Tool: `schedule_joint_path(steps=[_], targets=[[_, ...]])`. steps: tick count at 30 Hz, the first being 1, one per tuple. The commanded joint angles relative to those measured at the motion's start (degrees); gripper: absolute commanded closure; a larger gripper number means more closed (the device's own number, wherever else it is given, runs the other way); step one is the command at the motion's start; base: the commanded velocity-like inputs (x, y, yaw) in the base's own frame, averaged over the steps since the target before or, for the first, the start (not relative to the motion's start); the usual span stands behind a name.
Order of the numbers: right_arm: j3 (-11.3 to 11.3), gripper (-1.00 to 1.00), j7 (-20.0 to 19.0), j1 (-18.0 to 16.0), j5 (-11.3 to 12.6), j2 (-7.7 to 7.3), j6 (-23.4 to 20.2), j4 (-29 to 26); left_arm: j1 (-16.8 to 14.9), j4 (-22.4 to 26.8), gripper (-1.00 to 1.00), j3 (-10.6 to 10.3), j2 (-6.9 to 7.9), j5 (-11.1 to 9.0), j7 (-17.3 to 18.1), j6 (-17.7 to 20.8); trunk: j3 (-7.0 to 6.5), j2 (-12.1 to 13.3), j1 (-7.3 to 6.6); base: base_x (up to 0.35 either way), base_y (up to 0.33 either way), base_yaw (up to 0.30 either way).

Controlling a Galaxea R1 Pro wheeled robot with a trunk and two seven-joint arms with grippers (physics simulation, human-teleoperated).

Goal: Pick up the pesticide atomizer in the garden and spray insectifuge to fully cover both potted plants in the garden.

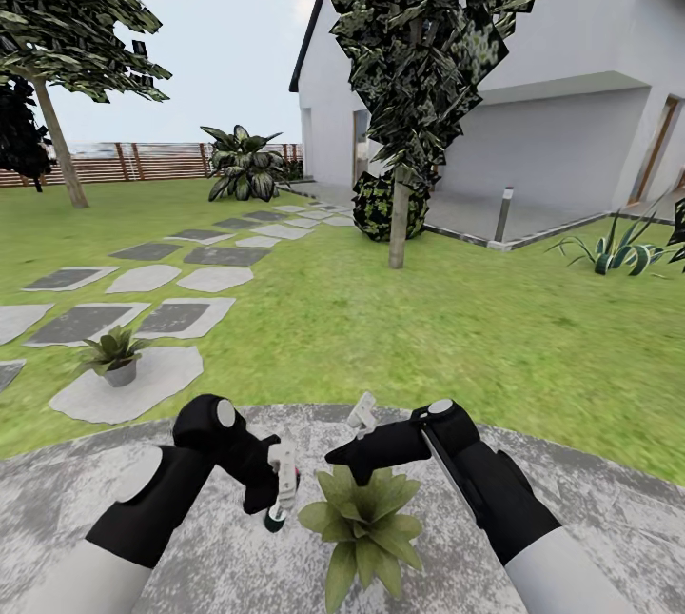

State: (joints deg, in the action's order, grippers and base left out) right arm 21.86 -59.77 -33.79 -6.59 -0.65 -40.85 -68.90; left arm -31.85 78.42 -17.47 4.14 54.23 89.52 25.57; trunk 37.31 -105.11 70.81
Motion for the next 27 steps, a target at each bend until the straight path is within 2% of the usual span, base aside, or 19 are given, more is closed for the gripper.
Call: schedule_joint_path(steps=[1,7,14,19,27], targets=[[0.0,1.00,-0.3,0.0,-0.4,-0.01,-0.2,-0.1,-0.1,0.1,1.00,-0.4,-0.06,0.3,0.3,0.6,0.06,0.0,-0.01,0.000,0.000,0.000],[0.0,1.00,-0.3,0.0,-0.4,0.00,-0.2,-0.1,-0.1,0.0,1.00,-1.0,-2.37,0.3,0.3,0.6,0.06,0.0,-0.01,0.000,0.000,0.000],[0.0,1.00,-0.3,0.0,-0.4,0.00,-0.2,-0.1,-0.1,0.1,1.00,-1.0,-2.82,0.3,0.3,0.6,0.06,0.0,-0.01,0.000,0.000,0.000],[0.1,1.00,-0.3,0.0,-0.4,0.03,-0.2,-0.1,-0.1,0.1,1.00,-1.0,-4.12,0.3,0.3,0.6,0.06,0.0,-0.01,0.000,0.000,0.000],[0.1,1.00,-0.3,0.0,-0.4,0.03,-0.2,-0.1,-0.1,0.1,1.00,-1.0,-4.81,0.4,0.3,0.6,0.06,0.0,-0.01,0.000,0.000,0.000]])
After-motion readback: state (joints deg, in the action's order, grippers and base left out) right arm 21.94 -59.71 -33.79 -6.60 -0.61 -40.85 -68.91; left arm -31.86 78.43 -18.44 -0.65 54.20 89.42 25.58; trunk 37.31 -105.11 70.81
